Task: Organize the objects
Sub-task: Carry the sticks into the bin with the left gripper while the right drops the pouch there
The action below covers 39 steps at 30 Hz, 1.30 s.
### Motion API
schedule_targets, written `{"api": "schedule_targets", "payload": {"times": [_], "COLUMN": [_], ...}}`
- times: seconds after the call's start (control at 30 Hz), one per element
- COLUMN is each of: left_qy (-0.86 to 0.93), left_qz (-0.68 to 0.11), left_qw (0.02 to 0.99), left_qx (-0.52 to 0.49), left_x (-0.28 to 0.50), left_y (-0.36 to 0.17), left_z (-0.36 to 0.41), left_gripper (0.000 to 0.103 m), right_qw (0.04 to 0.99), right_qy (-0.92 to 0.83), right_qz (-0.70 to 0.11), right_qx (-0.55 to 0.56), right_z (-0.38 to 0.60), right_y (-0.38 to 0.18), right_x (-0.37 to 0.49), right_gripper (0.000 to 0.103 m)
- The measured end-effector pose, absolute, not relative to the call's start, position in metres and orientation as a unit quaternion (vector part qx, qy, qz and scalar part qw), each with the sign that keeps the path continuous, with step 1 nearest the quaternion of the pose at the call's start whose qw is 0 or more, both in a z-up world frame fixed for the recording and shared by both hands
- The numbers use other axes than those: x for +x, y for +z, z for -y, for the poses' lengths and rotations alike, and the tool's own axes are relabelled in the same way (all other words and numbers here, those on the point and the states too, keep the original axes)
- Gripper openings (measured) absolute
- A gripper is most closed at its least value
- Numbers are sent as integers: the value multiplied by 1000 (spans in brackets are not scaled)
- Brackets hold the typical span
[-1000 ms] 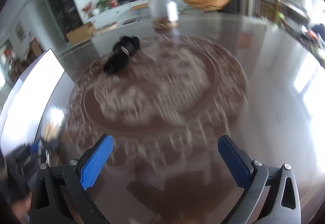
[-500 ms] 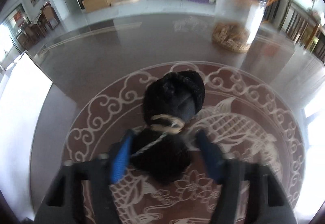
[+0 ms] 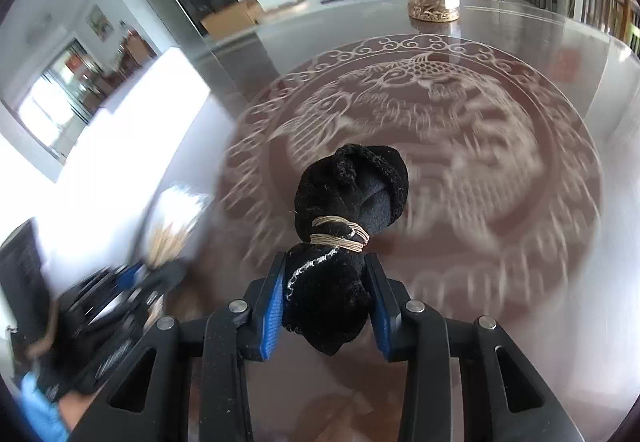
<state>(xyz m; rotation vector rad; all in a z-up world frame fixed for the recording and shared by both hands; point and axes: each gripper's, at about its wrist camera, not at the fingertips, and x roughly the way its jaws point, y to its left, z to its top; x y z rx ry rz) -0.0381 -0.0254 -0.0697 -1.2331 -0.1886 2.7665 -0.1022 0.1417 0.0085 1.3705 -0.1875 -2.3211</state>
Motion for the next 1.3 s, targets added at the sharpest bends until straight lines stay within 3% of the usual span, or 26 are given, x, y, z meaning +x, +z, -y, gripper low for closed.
{"api": "schedule_targets", "payload": {"times": [0.23,0.4,0.6,0.73,0.77,0.8,0.83,0.87,0.9,0.93,1.03,1.3], "left_qy": [925,934,915,882,876,870,866,866,869,875,888,889], "left_qz": [101,120,118,130,130,132,141,147,148,140,99,106], "left_qw": [82,53,-90,-161,-169,-177,-180,-178,-178,-182,-198,-215], "left_qx": [-356,-332,-375,-422,-432,-440,-446,-444,-438,-425,-403,-391], "left_x": [-1,22,34,38,38,38,38,39,41,44,46,54], "left_y": [-6,45,38,19,15,11,8,9,11,15,28,56], "left_z": [37,97,207,266,271,277,282,283,284,281,268,251], "left_gripper": [28,28,28,30,30,35,52,63,82,91,98,98], "right_qw": [218,300,416,449,455,459,458,456,455,453,444,411], "right_qy": [-864,-863,-825,-800,-788,-777,-771,-767,-764,-763,-768,-784], "right_qz": [61,57,25,-15,-27,-34,-38,-38,-39,-41,-50,-89], "right_qx": [450,403,383,397,413,430,442,450,456,460,460,455], "right_z": [-139,-88,41,121,139,154,163,168,173,174,168,156], "right_y": [55,115,153,143,134,124,116,109,103,102,104,128], "right_x": [-52,-27,-17,-17,-19,-22,-25,-29,-30,-30,-32,-46], "right_gripper": [37,37,37,39,43,48,60,63,63,63,64,81]}}
